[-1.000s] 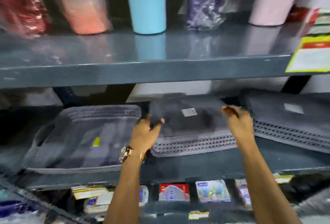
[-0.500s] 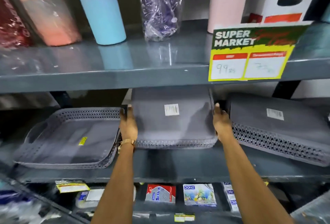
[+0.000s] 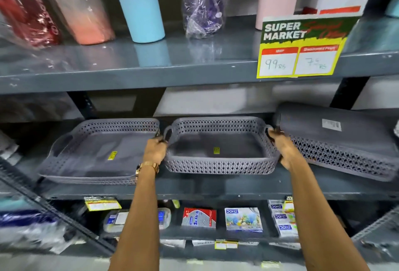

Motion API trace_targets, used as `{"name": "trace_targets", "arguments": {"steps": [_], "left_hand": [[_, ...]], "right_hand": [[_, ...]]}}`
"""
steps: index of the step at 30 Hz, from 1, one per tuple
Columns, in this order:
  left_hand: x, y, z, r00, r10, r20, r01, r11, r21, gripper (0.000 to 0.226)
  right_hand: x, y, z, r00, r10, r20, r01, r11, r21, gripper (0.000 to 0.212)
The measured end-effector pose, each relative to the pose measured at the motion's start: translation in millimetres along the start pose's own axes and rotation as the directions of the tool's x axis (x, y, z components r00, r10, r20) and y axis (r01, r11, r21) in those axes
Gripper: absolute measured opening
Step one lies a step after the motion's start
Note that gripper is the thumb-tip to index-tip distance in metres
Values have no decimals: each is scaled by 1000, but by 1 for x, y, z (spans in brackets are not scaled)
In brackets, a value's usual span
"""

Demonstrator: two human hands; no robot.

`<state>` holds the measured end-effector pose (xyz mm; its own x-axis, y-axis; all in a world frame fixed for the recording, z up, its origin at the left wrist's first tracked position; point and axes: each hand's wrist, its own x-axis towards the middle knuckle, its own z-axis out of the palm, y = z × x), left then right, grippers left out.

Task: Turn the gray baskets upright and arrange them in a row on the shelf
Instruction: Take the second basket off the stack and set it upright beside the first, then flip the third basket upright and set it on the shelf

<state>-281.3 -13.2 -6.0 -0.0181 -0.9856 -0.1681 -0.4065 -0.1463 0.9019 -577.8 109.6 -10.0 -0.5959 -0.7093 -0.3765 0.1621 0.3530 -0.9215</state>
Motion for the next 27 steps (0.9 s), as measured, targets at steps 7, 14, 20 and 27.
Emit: {"name": "trace_targets", "arguments": {"steps": [7,14,20,27], "left_hand": [[-26,-23,16,993,50,-104,5,885,465,32],[-78,15,54,883,464,-76,-336,736,588,50],[-97,78,173,838,535,110,-546,817,186,35],[-83,124,315,887,377,266,-451,828,334,52]], "right_hand": [[-7,32,6,996,-76,-51,67,985,-161,38],[-20,33,-59,957,-212,-200,251,948,197,37],[10,15,-167,671,-389,-631,170,909,-380,49],[103,15,-267,893,-52,-447,-167,884,-437,98]]}}
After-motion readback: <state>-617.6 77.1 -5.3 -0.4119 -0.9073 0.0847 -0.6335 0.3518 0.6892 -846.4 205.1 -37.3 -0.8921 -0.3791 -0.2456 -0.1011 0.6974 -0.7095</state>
